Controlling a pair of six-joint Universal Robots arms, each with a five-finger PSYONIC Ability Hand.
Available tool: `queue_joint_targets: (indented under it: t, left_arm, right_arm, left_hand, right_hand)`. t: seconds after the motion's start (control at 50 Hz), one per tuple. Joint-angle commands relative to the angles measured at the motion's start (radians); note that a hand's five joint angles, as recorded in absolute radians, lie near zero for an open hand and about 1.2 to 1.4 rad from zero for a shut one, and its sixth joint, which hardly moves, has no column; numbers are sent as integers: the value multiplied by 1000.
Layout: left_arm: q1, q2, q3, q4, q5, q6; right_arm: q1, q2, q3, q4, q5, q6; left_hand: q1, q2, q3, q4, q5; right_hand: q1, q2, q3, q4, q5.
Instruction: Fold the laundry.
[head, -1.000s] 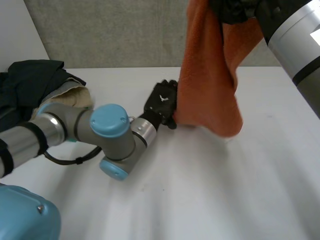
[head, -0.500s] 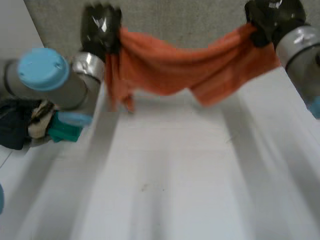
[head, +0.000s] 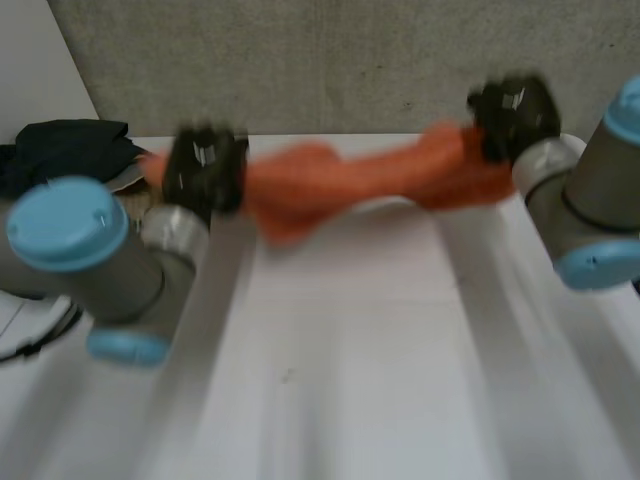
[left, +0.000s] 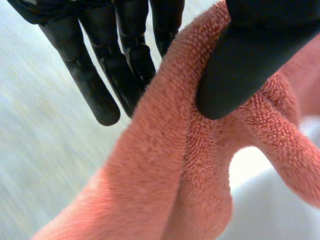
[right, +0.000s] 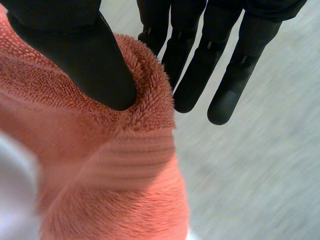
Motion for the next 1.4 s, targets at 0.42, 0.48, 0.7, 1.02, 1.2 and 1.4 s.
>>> queue_joint_targets:
  t: [0.42,0.48,0.7,1.02,1.2,1.4]
  left_arm:
    - [84,266,-25,-490,97,147]
    - [138,249,23,-489,147,150]
    - [224,-82,346,-539,365,154]
    - [172,-349,546,-624,548,222]
    - [138,-436,574,-688,537,351]
    - [102,-490,680,-688,456,374]
  right_arm:
    - [-51,-142,166,416,-7,-158]
    - [-67,-150,114,426,-1,-97]
    - [-110,-64,-30,510,-27,-89]
    - [-110,137,-159,605,-237,-92]
    - [-98,215,-205,637,-230,-92]
    - [-97,281,-274,639,-222,-101]
  left_hand:
    - [-851,-901,-895,-902,-818]
    - [-845,-895,-889,-896,-811]
    - [-842,-892,-886,-893,-809]
    - [-862,-913,-907,-914,-829]
    - [-813,-863,-857,-864,-779]
    - [247,196,203,196,280]
  right_hand:
    - [-945,-1007,-1020,-1026,-965]
    - [-945,-1007,-1020,-1026,-965]
    - [-945,-1007,-1020,-1026,-965]
    - [-944,-1005,-1019,-1025,-963]
    - [-674,-736,-749,-755,-694]
    - [277,215,201,195,257]
